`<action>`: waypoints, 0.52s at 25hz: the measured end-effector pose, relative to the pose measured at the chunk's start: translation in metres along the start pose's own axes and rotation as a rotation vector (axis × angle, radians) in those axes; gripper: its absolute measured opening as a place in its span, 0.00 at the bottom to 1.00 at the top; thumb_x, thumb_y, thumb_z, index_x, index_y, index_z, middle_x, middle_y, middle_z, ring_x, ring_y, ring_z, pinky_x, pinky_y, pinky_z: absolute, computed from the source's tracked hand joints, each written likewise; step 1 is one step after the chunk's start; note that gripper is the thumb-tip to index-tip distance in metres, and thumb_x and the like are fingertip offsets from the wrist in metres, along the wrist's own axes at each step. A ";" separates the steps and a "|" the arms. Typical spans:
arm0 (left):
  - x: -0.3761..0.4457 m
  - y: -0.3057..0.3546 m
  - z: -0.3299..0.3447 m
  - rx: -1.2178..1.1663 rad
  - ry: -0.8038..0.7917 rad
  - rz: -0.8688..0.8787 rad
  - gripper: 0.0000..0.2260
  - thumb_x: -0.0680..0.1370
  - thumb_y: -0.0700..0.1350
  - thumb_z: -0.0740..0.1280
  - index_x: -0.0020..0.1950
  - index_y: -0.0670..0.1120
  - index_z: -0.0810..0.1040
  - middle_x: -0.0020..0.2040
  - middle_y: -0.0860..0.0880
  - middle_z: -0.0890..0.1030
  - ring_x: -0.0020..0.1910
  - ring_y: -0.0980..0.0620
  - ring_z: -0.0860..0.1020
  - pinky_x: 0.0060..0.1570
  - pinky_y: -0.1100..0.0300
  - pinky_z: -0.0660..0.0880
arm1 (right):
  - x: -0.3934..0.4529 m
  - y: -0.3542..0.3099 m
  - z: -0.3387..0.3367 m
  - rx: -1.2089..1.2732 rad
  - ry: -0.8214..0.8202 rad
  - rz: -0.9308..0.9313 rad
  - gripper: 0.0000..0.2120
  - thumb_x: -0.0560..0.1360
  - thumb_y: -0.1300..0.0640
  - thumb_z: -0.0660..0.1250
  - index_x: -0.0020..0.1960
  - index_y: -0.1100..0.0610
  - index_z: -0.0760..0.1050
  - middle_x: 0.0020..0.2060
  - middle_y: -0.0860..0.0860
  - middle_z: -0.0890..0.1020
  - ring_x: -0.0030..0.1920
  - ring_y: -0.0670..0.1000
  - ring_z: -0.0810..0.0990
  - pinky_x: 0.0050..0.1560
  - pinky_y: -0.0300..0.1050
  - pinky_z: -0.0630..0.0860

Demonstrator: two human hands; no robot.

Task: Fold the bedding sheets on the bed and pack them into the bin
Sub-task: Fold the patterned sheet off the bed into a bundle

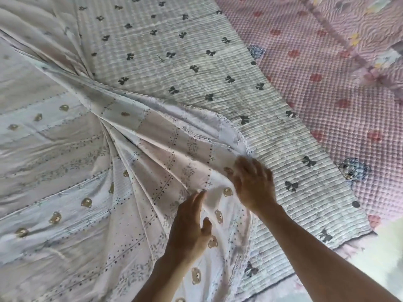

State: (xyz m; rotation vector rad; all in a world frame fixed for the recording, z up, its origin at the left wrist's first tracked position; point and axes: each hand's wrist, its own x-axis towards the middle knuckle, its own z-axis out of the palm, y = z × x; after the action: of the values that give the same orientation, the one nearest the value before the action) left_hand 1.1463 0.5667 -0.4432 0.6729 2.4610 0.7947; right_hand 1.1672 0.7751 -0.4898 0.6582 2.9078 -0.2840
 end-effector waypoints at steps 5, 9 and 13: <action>-0.006 -0.002 0.002 -0.021 -0.091 -0.050 0.30 0.81 0.46 0.64 0.79 0.57 0.54 0.79 0.57 0.53 0.76 0.61 0.50 0.73 0.68 0.47 | 0.020 0.012 -0.007 0.403 0.122 0.429 0.25 0.75 0.49 0.68 0.69 0.54 0.68 0.61 0.54 0.76 0.58 0.59 0.75 0.53 0.51 0.72; 0.000 -0.004 -0.003 -0.190 0.017 -0.097 0.24 0.79 0.43 0.65 0.73 0.57 0.66 0.73 0.59 0.66 0.73 0.61 0.61 0.72 0.64 0.56 | 0.035 0.004 -0.027 0.646 0.080 0.497 0.08 0.78 0.54 0.64 0.44 0.58 0.77 0.33 0.52 0.79 0.39 0.58 0.80 0.32 0.42 0.69; -0.008 -0.010 -0.018 -0.429 0.202 -0.334 0.14 0.77 0.40 0.66 0.60 0.54 0.77 0.58 0.59 0.79 0.60 0.58 0.77 0.62 0.60 0.73 | -0.019 -0.047 -0.037 0.651 0.265 0.105 0.07 0.82 0.59 0.60 0.48 0.62 0.69 0.27 0.47 0.71 0.25 0.50 0.71 0.26 0.38 0.61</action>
State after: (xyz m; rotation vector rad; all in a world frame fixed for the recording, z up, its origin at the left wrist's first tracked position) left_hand 1.1397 0.5475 -0.4343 0.0252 2.3639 1.2443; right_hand 1.1596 0.7343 -0.4433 0.9926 2.9886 -1.2450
